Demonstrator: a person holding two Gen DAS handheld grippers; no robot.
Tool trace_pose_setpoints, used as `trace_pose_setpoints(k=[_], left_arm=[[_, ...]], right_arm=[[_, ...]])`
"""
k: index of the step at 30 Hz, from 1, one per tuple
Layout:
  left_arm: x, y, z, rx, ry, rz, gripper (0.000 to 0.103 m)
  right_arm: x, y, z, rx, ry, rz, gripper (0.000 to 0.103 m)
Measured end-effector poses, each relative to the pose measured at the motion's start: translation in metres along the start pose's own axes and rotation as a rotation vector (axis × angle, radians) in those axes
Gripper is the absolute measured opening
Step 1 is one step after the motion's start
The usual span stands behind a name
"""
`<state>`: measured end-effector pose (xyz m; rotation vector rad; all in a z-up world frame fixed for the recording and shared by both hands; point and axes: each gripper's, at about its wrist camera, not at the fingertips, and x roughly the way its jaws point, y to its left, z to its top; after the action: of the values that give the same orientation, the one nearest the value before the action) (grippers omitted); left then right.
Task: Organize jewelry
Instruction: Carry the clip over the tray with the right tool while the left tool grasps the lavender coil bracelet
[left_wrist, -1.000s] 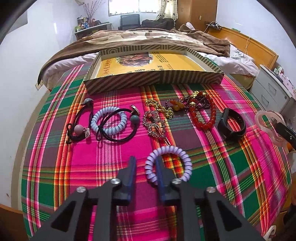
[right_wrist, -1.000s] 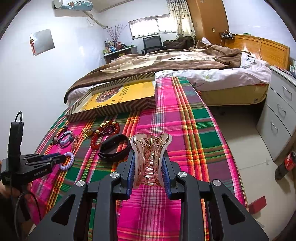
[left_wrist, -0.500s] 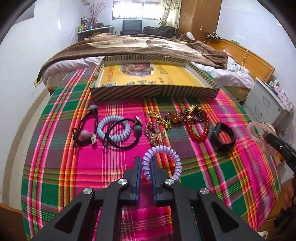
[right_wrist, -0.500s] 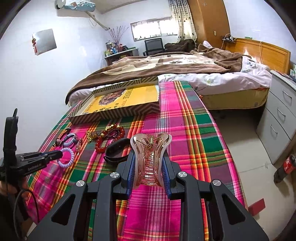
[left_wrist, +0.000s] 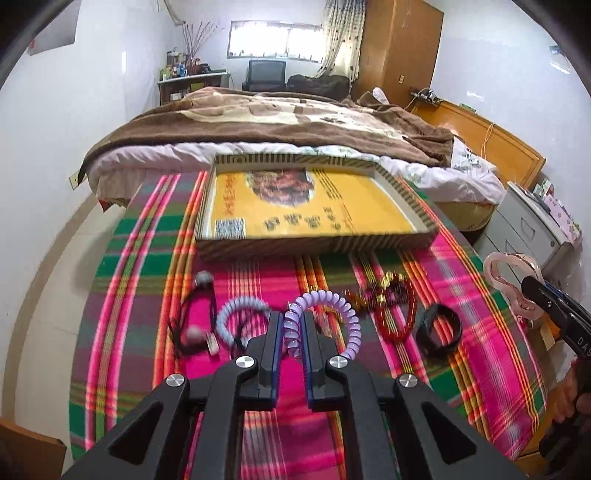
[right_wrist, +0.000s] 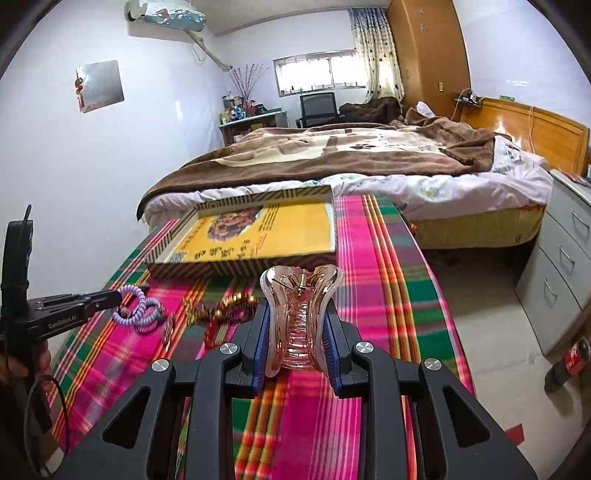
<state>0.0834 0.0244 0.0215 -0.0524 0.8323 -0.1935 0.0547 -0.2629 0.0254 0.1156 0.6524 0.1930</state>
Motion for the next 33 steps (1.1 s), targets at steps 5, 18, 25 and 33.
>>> trace_pose_setpoints(k=[5, 18, 25, 33], left_arm=[[0.007, 0.013, 0.030, -0.026, -0.032, -0.014, 0.009], [0.072, 0.050, 0.099, -0.082, -0.020, -0.023, 0.009], [0.123, 0.062, 0.124, -0.100, 0.025, -0.028, 0.010], [0.170, 0.077, 0.137, -0.117, 0.076, -0.015, 0.010]], right_arm=[[0.022, 0.001, 0.023, -0.003, 0.002, 0.009, 0.027], [0.118, 0.000, 0.075, -0.022, 0.073, 0.016, 0.027], [0.171, -0.004, 0.089, -0.037, 0.138, -0.003, 0.027], [0.214, -0.008, 0.101, -0.043, 0.198, -0.007, 0.027]])
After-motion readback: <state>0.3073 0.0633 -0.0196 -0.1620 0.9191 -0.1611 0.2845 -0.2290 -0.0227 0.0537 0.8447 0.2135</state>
